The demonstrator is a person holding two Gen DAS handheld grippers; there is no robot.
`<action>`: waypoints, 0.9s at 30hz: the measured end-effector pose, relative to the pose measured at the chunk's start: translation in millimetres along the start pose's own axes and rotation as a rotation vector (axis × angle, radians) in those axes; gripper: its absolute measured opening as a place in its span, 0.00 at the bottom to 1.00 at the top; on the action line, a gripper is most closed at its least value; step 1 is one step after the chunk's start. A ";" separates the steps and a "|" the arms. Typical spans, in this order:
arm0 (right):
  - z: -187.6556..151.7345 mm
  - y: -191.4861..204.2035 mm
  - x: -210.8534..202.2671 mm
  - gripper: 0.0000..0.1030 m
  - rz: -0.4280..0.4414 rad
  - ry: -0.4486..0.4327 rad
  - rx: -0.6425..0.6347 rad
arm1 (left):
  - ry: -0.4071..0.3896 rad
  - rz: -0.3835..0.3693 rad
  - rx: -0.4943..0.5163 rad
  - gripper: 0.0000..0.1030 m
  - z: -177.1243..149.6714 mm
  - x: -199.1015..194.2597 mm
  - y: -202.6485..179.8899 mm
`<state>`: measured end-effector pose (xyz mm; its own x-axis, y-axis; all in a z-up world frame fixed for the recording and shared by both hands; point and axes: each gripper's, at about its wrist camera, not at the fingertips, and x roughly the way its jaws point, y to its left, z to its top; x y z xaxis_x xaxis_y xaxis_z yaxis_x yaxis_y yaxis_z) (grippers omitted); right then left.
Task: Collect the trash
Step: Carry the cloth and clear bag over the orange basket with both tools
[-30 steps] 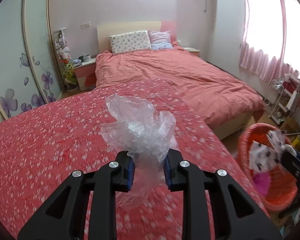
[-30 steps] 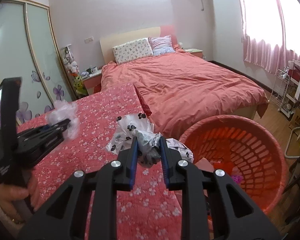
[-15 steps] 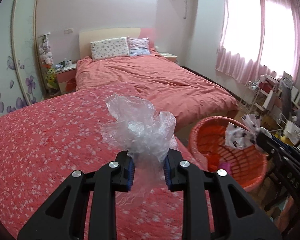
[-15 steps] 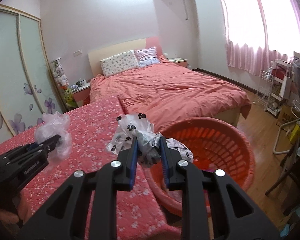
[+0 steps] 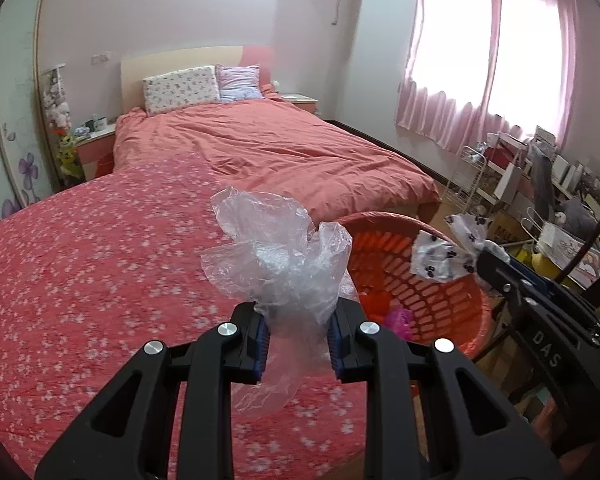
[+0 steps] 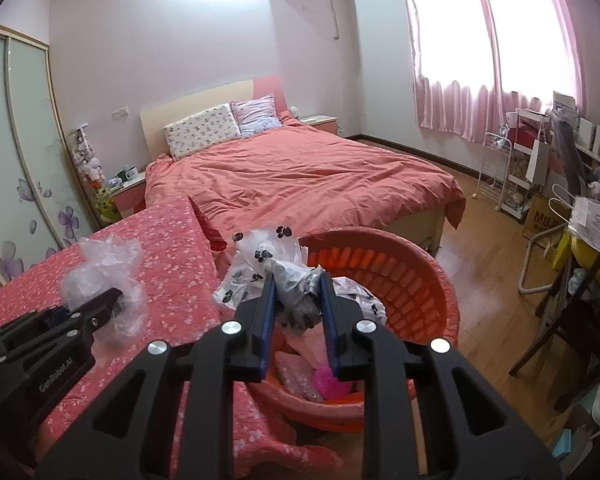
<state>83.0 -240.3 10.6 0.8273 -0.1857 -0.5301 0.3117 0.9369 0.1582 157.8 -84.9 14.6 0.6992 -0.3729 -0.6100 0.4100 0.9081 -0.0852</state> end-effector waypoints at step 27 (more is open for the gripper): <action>8.7 -57.5 50.7 0.22 -0.036 0.036 0.102 | 0.058 -0.166 0.044 0.24 -1.0 51.3 -56.5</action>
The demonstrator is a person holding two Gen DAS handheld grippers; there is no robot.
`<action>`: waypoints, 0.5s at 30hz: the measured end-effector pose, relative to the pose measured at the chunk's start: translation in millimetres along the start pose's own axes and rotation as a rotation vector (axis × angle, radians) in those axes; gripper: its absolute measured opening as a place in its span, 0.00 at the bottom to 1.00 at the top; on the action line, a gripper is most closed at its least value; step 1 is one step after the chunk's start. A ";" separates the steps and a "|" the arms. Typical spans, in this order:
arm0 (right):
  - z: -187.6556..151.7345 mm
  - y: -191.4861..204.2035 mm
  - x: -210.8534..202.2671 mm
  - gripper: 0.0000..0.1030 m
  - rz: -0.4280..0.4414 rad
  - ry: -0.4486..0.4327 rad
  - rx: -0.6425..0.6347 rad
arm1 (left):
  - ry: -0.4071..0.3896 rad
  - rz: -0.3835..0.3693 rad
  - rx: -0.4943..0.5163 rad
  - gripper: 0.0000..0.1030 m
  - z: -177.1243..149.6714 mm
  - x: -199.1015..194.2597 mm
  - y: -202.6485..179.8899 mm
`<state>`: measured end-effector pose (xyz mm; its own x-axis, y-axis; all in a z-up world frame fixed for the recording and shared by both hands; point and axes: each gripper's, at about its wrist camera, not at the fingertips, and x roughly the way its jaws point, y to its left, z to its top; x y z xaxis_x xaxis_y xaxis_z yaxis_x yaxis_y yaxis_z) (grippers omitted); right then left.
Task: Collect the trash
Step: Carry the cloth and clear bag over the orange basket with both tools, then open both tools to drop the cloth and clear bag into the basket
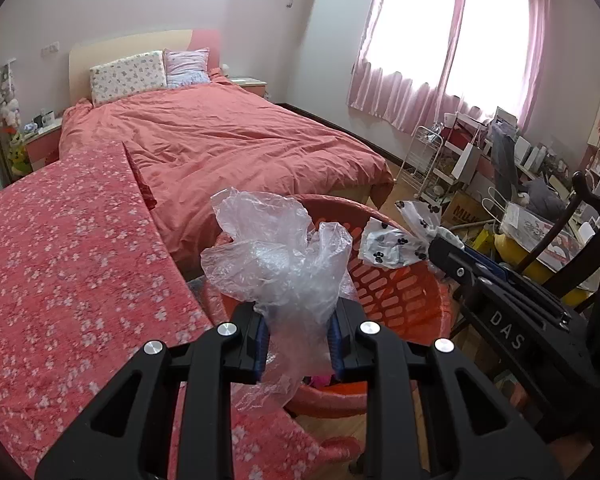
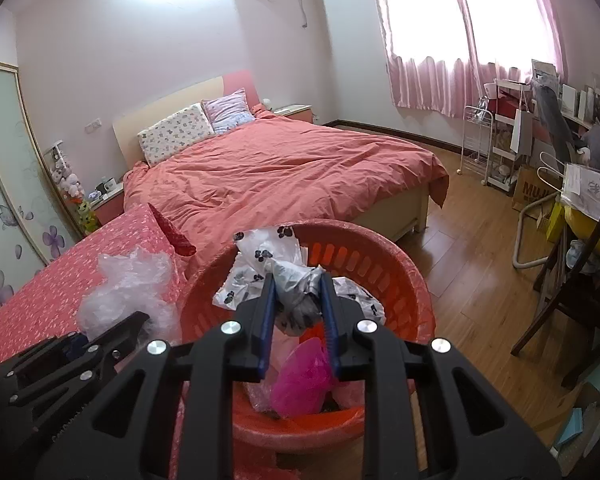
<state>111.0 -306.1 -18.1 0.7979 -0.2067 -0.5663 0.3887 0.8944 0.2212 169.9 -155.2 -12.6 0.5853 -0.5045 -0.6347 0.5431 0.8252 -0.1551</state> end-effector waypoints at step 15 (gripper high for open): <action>2.5 -14.4 29.7 0.22 0.021 0.028 0.048 | 0.041 -0.029 0.006 0.24 4.1 24.8 -3.3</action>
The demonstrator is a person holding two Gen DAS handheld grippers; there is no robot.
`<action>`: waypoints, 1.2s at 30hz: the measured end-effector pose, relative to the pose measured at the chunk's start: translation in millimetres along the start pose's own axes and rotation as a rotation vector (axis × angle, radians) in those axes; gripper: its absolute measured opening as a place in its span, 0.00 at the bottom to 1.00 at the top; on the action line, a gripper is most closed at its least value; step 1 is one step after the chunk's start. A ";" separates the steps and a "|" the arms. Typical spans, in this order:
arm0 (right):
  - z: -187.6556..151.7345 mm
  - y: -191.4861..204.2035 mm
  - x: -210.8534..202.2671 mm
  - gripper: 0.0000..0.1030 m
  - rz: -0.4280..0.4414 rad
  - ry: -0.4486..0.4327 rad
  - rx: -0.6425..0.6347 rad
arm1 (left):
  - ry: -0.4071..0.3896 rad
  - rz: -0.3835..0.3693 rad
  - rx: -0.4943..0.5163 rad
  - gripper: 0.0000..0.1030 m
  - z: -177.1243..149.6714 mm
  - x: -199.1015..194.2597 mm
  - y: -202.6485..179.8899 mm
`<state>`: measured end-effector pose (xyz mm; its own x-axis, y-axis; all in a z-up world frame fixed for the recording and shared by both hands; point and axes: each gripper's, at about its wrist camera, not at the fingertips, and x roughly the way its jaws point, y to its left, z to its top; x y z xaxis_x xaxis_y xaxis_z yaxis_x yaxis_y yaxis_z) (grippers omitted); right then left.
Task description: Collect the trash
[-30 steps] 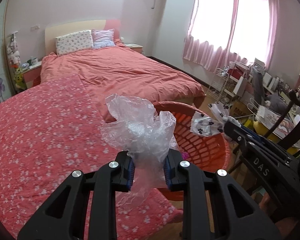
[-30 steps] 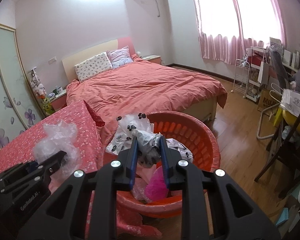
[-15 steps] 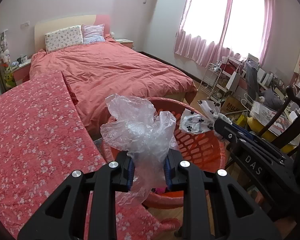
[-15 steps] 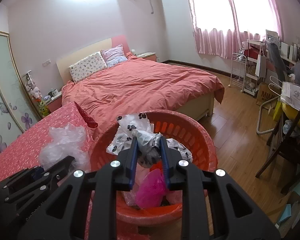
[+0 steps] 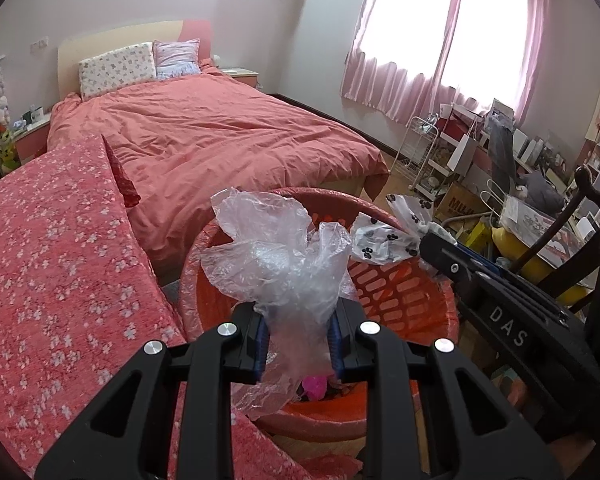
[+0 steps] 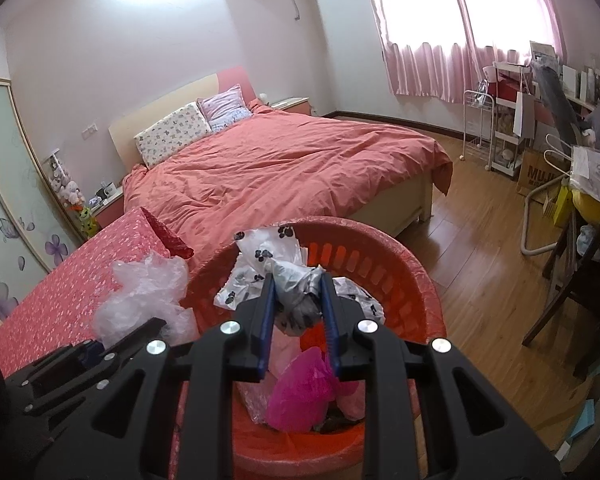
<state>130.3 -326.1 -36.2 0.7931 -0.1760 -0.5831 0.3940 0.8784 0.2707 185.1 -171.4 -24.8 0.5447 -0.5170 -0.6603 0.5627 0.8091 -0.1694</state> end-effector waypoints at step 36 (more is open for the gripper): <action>-0.2 -14.2 -46.9 0.56 0.006 -0.055 0.030 | -0.005 0.059 -0.047 0.55 -1.3 -30.3 21.2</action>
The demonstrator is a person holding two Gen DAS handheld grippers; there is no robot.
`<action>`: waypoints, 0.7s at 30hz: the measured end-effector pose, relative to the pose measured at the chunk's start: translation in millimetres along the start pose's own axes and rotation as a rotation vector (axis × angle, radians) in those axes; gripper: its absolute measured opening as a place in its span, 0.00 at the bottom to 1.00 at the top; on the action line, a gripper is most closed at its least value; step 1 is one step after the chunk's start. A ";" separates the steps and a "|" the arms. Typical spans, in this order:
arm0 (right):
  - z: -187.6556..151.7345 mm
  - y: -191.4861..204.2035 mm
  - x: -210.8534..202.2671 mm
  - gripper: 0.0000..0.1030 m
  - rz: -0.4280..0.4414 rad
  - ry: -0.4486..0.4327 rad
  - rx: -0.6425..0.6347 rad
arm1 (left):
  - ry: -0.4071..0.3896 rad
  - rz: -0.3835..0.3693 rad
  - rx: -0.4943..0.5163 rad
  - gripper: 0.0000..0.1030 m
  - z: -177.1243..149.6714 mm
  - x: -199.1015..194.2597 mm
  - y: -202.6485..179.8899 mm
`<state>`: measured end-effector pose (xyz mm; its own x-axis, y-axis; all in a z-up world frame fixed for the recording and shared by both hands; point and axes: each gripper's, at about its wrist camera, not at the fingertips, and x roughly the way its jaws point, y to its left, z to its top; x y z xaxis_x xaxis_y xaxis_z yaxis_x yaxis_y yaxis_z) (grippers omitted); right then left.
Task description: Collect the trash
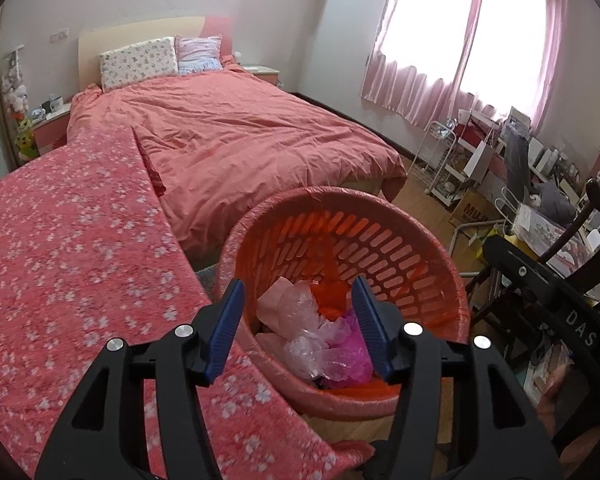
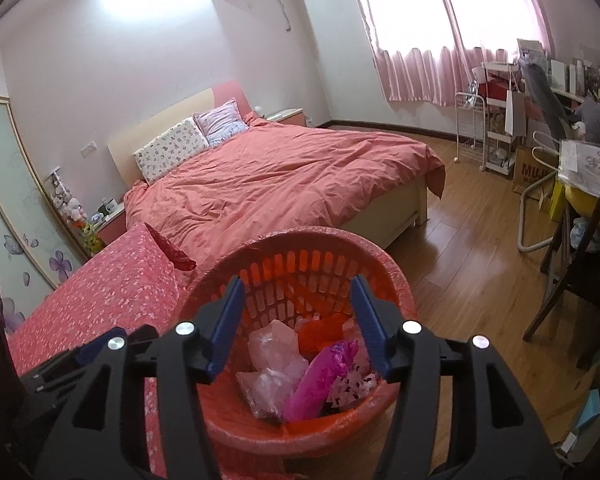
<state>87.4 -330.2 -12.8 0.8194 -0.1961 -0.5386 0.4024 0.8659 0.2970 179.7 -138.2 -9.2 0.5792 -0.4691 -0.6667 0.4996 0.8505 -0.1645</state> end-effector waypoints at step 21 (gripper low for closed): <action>-88.5 65.5 -150.6 0.96 0.014 -0.195 -0.255 | -0.258 0.303 -0.045 0.90 -85.7 -145.2 37.2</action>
<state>-45.8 -203.3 18.1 0.8966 -0.2468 -0.3677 0.2959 0.9516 0.0830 59.0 -18.1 19.2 0.8416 -0.2351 -0.4863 0.2560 0.9664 -0.0242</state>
